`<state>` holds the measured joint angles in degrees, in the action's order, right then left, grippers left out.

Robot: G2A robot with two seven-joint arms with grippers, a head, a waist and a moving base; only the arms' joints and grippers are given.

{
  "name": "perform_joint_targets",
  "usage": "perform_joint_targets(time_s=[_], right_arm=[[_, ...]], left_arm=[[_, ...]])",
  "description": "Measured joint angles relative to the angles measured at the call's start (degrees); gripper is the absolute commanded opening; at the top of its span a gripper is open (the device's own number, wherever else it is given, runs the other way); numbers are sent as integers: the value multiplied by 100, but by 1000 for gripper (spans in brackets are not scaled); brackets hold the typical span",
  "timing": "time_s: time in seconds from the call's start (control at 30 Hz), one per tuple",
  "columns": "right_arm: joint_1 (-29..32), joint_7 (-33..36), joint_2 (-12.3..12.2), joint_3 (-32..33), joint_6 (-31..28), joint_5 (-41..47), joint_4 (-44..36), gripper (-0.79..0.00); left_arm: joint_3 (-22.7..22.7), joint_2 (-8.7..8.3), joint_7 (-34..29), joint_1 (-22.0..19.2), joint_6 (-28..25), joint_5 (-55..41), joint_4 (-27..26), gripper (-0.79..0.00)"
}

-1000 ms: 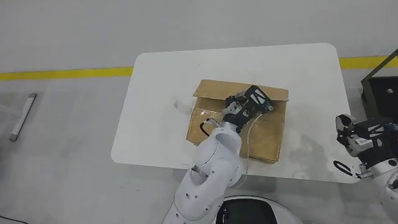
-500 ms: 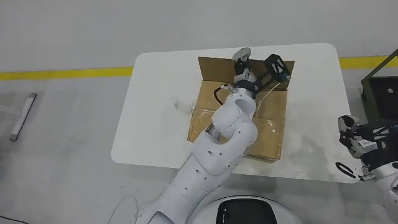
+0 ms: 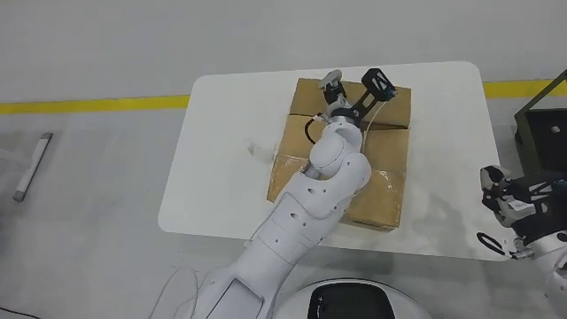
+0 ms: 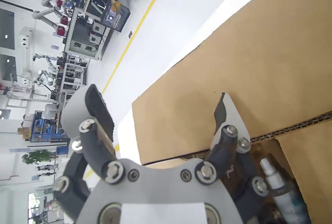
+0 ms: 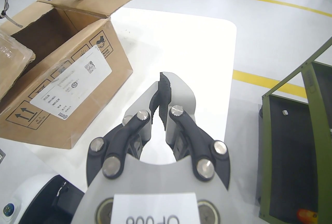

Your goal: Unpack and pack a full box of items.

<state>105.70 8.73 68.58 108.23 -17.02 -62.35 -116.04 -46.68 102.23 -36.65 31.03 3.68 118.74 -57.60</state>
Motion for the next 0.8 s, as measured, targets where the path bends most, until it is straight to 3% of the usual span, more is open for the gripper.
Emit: perform_joint_targets(time_s=[0.17,0.3,0.57,0.7,0.8], right_arm=[[-131,-110,29,26,-339,1278,144,-785],[-228,-57,8,147,-944,2319,232,-785],[-536,856,-105,-12,-2424,3904,428,-785],[-726,1427,-174,-134,-2764,4451,485,-785],[-867,1807,-218,-155,-2799,4326,490,-785]], left_arm=[[-180,5,97,168,2,-156,-445,0],[-466,-95,47,587,-169,-92,-1306,0],[-1209,-421,-162,2068,-873,679,-3728,0],[-1547,-519,-288,2715,-1020,923,-4639,0],[-1719,-561,-334,3047,-1125,996,-5114,0]])
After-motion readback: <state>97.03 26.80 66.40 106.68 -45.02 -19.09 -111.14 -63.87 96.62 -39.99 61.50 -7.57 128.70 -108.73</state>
